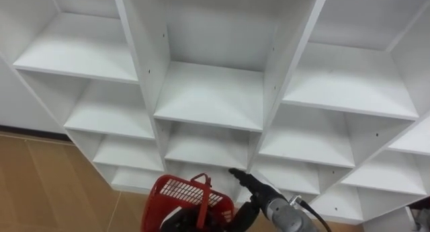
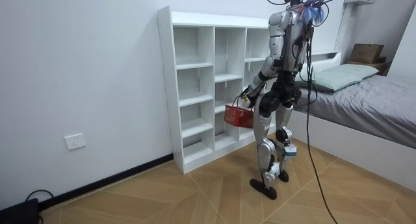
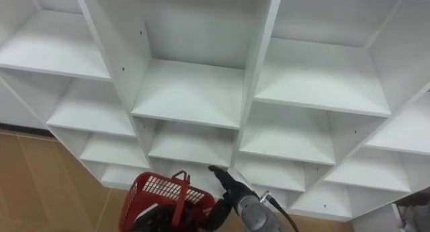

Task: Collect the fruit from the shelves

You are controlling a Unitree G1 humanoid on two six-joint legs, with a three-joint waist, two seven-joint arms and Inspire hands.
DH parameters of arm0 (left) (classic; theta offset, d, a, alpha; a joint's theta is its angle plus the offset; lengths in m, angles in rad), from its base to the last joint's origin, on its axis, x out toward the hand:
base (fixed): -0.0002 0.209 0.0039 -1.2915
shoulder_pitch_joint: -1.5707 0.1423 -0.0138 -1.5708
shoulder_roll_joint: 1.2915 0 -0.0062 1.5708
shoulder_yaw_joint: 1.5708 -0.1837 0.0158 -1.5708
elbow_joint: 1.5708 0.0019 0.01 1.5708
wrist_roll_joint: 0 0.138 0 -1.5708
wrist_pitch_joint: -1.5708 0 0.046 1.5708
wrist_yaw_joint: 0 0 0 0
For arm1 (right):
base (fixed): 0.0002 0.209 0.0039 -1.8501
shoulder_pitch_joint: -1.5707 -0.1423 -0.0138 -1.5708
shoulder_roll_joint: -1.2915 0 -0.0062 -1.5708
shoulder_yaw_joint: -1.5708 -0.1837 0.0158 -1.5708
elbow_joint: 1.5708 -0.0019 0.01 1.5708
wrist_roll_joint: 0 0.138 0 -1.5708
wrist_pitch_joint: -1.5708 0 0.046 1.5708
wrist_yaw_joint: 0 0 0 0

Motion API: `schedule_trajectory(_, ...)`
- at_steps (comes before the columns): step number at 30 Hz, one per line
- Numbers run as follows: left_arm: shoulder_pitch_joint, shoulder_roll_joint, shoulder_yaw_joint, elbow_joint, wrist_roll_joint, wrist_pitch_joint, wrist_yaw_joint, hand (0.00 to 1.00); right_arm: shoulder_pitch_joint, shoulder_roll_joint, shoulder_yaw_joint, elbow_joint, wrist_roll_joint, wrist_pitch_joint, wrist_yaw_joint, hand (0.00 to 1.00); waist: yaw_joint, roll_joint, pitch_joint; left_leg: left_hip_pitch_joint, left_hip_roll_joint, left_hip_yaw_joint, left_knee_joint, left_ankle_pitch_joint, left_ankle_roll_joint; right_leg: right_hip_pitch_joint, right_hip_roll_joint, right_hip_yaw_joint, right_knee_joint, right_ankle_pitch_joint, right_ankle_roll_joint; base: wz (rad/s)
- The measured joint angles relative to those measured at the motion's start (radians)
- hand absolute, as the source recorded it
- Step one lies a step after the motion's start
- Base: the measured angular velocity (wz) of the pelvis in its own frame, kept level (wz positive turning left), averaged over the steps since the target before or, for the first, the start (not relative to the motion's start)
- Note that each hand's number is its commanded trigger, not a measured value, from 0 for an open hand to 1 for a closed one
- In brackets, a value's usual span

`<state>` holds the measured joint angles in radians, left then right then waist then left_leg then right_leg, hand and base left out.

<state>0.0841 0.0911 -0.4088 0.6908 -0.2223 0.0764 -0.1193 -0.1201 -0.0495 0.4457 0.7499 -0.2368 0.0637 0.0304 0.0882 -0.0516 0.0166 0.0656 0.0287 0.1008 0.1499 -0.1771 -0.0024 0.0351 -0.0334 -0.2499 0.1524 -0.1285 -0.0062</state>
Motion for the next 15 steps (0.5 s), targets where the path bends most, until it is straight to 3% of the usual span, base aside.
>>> schedule_trajectory(6,0.0,0.008,0.059,-0.004,0.006,0.0,0.025,1.0,0.022,-0.03,-0.072,-0.071,0.178,-0.051,-0.048,0.0,-0.019,0.0,-0.0005,0.003,0.0,0.003,-0.003,0.0,0.0,0.001,0.0,0.001,0.0,0.0,0.0,0.0)
schedule_trajectory(10,0.014,0.019,0.157,-0.004,-0.013,-0.002,0.075,1.0,0.113,-0.037,-0.178,-0.126,0.24,-0.075,-0.087,0.0,-0.045,0.002,-0.0003,0.026,0.001,0.013,-0.005,0.0,0.0,0.019,0.0,0.003,-0.005,0.0,0.0,-0.02)
schedule_trajectory(15,0.042,0.018,0.279,0.03,0.001,-0.042,0.157,1.0,0.233,-0.068,-0.3,-0.128,0.312,-0.101,-0.153,0.0,-0.06,0.025,-0.0019,0.05,0.004,0.039,-0.02,-0.008,0.001,0.024,0.007,0.036,0.0,-0.003,0.003,-0.17)
